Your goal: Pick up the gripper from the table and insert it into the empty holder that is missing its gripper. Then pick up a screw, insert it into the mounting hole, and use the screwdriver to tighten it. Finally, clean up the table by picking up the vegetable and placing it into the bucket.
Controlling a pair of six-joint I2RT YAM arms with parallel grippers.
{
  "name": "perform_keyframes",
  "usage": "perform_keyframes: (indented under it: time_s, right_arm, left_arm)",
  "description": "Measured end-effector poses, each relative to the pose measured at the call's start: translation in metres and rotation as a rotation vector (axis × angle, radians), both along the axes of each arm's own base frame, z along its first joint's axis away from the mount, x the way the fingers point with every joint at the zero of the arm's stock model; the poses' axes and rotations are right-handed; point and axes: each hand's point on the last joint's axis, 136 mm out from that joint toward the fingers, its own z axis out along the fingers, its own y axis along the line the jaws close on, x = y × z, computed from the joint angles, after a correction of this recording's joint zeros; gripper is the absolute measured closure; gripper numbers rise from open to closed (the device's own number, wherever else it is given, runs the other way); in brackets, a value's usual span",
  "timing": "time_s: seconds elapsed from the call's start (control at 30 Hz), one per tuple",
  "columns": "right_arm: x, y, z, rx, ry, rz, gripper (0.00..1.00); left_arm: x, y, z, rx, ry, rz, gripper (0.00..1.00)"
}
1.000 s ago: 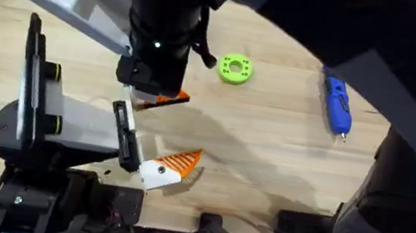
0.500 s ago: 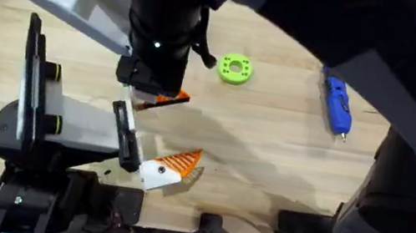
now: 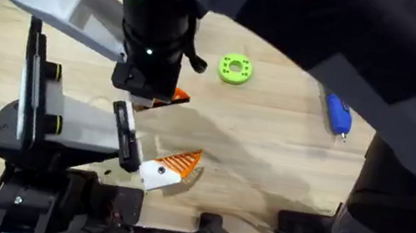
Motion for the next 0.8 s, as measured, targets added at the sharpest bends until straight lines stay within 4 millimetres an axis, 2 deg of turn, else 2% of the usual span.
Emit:
perform_keyframes:
  time_s: [0.13,0.17,0.2,0.23,0.27,0.53,0.8]
  right_arm:
    - [0.0,0.0,0.0,0.0,0.0,-0.001,0.991]
    - [0.0,0.0,0.0,0.0,0.002,-0.006,0.911]
    - [0.0,0.0,0.0,-0.001,0.002,-0.006,0.477]
    - [0.0,0.0,0.0,-0.001,0.002,-0.006,0.334]
    - [0.001,-0.002,0.0,-0.008,-0.003,-0.006,0.089]
    - [0.011,-0.005,0.0,0.001,0.001,-0.052,0.079]
    - [0.051,-0.022,0.008,0.047,-0.017,-0.183,0.08]
  left_arm:
    - [0.0,0.0,0.0,0.0,0.0,0.0,0.015]
    - [0.0,0.0,0.0,0.0,0.0,0.0,0.015]
    - [0.0,0.0,0.0,0.0,-0.001,0.0,0.016]
    - [0.0,0.0,0.0,0.0,-0.001,0.0,0.015]
    - [0.0,0.0,0.0,0.001,-0.002,0.0,0.015]
    - [0.0,0.0,0.0,0.001,-0.001,0.0,0.015]
    - [0.0,0.0,0.0,0.0,-0.001,0.0,0.015]
